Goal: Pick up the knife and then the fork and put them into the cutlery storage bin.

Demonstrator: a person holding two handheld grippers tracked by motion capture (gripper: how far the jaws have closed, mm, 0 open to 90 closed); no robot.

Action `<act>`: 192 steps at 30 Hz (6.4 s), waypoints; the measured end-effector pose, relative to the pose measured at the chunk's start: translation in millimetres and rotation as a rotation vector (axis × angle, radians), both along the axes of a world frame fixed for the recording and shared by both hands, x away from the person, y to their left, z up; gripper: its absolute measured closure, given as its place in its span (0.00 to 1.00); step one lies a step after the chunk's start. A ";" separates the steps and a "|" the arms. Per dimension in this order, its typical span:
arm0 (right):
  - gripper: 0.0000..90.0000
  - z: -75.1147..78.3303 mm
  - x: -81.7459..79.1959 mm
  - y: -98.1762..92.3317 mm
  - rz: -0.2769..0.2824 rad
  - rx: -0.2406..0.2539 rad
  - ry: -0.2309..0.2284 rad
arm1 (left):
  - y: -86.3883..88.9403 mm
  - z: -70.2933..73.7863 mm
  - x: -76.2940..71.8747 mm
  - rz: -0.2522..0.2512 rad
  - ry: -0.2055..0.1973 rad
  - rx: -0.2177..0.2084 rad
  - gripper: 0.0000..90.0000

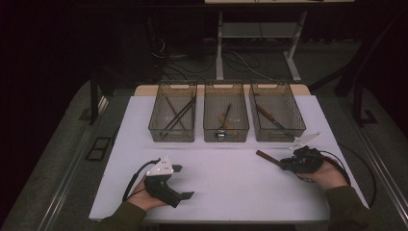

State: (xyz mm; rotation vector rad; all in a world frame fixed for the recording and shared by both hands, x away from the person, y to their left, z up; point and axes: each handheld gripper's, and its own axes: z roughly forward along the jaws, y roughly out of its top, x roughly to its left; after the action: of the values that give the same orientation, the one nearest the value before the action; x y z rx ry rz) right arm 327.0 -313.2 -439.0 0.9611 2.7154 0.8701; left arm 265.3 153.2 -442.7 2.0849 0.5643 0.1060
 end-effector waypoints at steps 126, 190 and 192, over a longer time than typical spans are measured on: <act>0.85 70.9 171.4 3.3 -0.226 0.032 -0.001 | 1.0 -0.5 0.9 -0.011 0.019 -0.033 0.00; 0.18 58.8 15.9 13.0 -0.189 0.281 -0.269 | 12.0 1.9 12.5 0.034 -0.014 -0.020 0.00; 0.18 55.1 9.4 14.3 -0.180 0.287 -0.269 | 11.8 1.7 12.3 0.034 -0.013 -0.018 0.00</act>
State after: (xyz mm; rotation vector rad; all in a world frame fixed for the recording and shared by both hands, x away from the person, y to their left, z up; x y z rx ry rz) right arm 336.4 -298.9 -383.9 1.0329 2.2821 1.2718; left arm 277.6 165.0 -440.9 2.0561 0.5907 0.1340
